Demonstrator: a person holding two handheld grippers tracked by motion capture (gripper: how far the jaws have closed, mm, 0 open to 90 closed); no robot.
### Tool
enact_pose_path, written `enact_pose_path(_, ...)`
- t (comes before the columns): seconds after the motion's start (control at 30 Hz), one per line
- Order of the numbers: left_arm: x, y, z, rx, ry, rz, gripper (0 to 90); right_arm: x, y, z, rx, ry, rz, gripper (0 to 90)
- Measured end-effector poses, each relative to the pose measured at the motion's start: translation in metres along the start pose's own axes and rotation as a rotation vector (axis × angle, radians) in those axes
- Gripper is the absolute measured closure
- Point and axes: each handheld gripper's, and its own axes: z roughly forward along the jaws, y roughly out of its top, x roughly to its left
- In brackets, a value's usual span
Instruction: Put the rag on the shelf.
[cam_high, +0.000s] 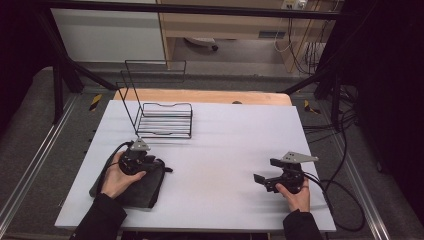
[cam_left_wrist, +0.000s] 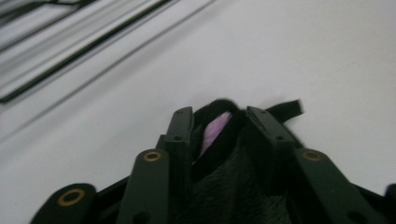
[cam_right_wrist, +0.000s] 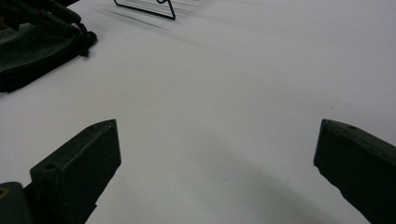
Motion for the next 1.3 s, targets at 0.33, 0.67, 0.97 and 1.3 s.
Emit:
enact_pose_path(0.33,-0.017,0.007,0.026,0.064,-0.031,0.084,56.8,0.0,0.0,0.0,0.001,0.005,0.001,1.5)
enact_pose_path(0.67,-0.022,0.007,0.04,0.081,-0.078,0.133,77.5,0.0,0.0,0.0,-0.001,0.005,0.001,1.6)
enact_pose_path(0.97,-0.024,0.006,0.038,0.071,-0.081,0.141,89.8,0.0,0.0,-0.001,-0.002,0.005,0.002,1.6)
enact_pose_path(1.3,-0.028,0.018,0.027,-0.022,-0.114,0.123,90.0,0.0,0.0,0.001,0.002,0.009,0.007,1.7)
